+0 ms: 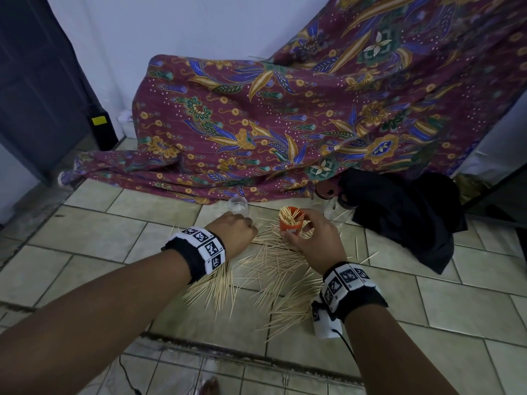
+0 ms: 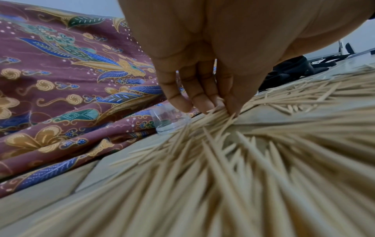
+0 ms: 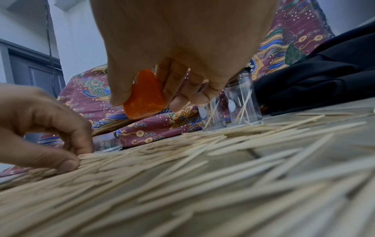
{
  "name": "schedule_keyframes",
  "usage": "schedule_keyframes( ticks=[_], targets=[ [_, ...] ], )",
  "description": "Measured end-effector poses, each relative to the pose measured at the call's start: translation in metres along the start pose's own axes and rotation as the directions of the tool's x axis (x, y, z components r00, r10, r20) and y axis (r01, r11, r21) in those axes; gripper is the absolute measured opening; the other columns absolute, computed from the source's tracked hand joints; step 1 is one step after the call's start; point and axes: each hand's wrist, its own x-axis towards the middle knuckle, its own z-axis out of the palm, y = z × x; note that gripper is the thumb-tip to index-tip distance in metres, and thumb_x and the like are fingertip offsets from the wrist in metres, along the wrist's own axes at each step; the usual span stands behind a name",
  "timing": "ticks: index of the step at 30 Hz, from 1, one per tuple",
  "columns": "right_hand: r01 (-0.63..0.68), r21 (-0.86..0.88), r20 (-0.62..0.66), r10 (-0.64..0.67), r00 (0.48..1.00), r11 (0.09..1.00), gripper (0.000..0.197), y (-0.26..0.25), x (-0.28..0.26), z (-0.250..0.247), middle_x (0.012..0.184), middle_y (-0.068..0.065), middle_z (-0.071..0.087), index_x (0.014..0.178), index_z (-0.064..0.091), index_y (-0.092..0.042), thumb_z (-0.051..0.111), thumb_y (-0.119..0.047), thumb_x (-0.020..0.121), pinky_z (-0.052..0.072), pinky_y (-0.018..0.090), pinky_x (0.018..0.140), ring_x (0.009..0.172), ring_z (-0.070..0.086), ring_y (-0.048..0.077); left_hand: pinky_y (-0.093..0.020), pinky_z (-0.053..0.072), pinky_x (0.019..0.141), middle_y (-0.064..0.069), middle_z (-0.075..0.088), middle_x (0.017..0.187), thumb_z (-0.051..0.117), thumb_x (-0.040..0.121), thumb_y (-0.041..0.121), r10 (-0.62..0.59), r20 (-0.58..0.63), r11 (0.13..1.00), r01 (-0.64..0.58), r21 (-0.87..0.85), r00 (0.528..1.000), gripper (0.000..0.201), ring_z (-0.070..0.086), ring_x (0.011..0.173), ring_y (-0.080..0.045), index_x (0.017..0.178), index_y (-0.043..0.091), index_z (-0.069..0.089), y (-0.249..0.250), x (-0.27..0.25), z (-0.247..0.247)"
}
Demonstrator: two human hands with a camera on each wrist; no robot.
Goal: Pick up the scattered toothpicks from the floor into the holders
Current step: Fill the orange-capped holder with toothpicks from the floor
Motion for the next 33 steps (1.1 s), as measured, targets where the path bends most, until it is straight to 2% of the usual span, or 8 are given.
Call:
schedule_keyframes(
  ticks=[6, 11, 15, 18, 21, 26, 30, 33],
  targets=[
    [0.0, 0.009, -0.001, 0.0, 1.0, 1.0, 0.05, -0.001, -0.002, -0.001, 0.104, -0.013, 0.057, 0.118, 0.062, -0.022, 0.082, -0.036, 0.075, 0.037, 0.011, 0.07, 0.089, 0.053, 0.005, -0.042, 0.048, 0.089, -0.006, 0.058, 0.112, 0.051, 0.093, 0.013, -0.035, -0.053, 0.975, 0.023, -0.22, 0.998, 0.025, 0.052, 0.113, -0.028, 0.114, 0.016, 0.065, -0.015, -0.001, 0.001],
    [-0.007, 0.002, -0.001, 0.007, 1.0, 1.0, 0.05, -0.001, -0.001, -0.001, 0.104, -0.014, 0.055, 0.12, 0.062, -0.021, 0.082, -0.035, 0.076, 0.037, 0.018, 0.074, 0.09, 0.052, 0.005, -0.036, 0.044, 0.094, -0.003, 0.056, 0.12, 0.048, 0.099, 0.023, -0.067, -0.087, 0.942, 0.034, -0.335, 0.994, 0.025, 0.053, 0.112, -0.024, 0.118, 0.021, 0.063, -0.029, -0.006, -0.021],
    [-0.007, -0.005, 0.0, 0.007, 1.0, 1.0, 0.05, -0.001, 0.0, -0.001, 0.103, -0.014, 0.055, 0.119, 0.062, -0.023, 0.082, -0.036, 0.075, 0.039, 0.021, 0.077, 0.091, 0.053, 0.006, -0.037, 0.048, 0.086, -0.004, 0.066, 0.097, 0.044, 0.1, 0.031, -0.11, -0.076, 0.926, 0.075, -0.37, 0.991, 0.019, 0.059, 0.087, -0.024, 0.111, 0.025, 0.058, -0.037, -0.011, -0.049],
    [0.0, -0.017, -0.004, 0.0, 1.0, 1.0, 0.05, 0.0, 0.001, 0.0, 0.102, -0.014, 0.055, 0.118, 0.062, -0.023, 0.082, -0.038, 0.075, 0.042, 0.024, 0.079, 0.092, 0.054, 0.007, -0.033, 0.048, 0.074, 0.0, 0.063, 0.088, 0.046, 0.099, 0.03, -0.078, -0.122, 0.921, 0.025, -0.388, 0.989, 0.015, 0.057, 0.078, -0.02, 0.104, 0.024, 0.059, -0.04, -0.01, -0.067],
    [0.012, -0.021, -0.006, -0.012, 1.0, 1.0, 0.051, 0.001, 0.001, 0.001, 0.104, -0.012, 0.058, 0.118, 0.062, -0.024, 0.082, -0.039, 0.074, 0.04, 0.022, 0.076, 0.09, 0.055, 0.006, -0.032, 0.046, 0.073, -0.001, 0.061, 0.09, 0.045, 0.1, 0.027, -0.005, -0.147, 0.939, -0.046, -0.342, 0.989, 0.015, 0.059, 0.082, -0.021, 0.104, 0.022, 0.059, -0.033, -0.003, -0.087],
    [0.019, -0.028, 0.004, -0.019, 1.0, 0.999, 0.05, 0.0, 0.001, 0.002, 0.107, -0.01, 0.063, 0.118, 0.062, -0.026, 0.081, -0.04, 0.074, 0.04, 0.021, 0.072, 0.089, 0.056, 0.007, -0.041, 0.051, 0.084, -0.01, 0.063, 0.106, 0.042, 0.102, 0.022, 0.092, 0.014, 0.986, -0.089, -0.142, 0.996, 0.024, 0.059, 0.093, -0.027, 0.115, 0.014, 0.06, -0.011, 0.022, -0.112],
    [0.013, -0.055, 0.012, -0.012, 1.0, 0.998, 0.052, 0.0, 0.0, 0.003, 0.111, -0.007, 0.064, 0.119, 0.061, -0.023, 0.081, -0.04, 0.074, 0.043, 0.024, 0.075, 0.093, 0.058, 0.01, -0.038, 0.051, 0.075, -0.011, 0.064, 0.099, 0.042, 0.101, 0.013, 0.163, 0.108, 0.984, -0.169, 0.056, 0.981, 0.022, 0.059, 0.087, -0.027, 0.109, 0.009, 0.062, 0.006, 0.038, -0.125],
    [0.007, -0.051, 0.016, -0.007, 1.0, 0.999, 0.051, 0.0, 0.0, 0.002, 0.111, -0.005, 0.064, 0.12, 0.062, -0.021, 0.081, -0.038, 0.075, 0.042, 0.025, 0.075, 0.095, 0.058, 0.011, -0.035, 0.05, 0.068, -0.009, 0.061, 0.089, 0.046, 0.1, 0.014, 0.18, 0.132, 0.975, -0.194, 0.105, 0.975, 0.02, 0.058, 0.079, -0.025, 0.102, 0.008, 0.065, 0.012, 0.045, -0.134]
  ],
)
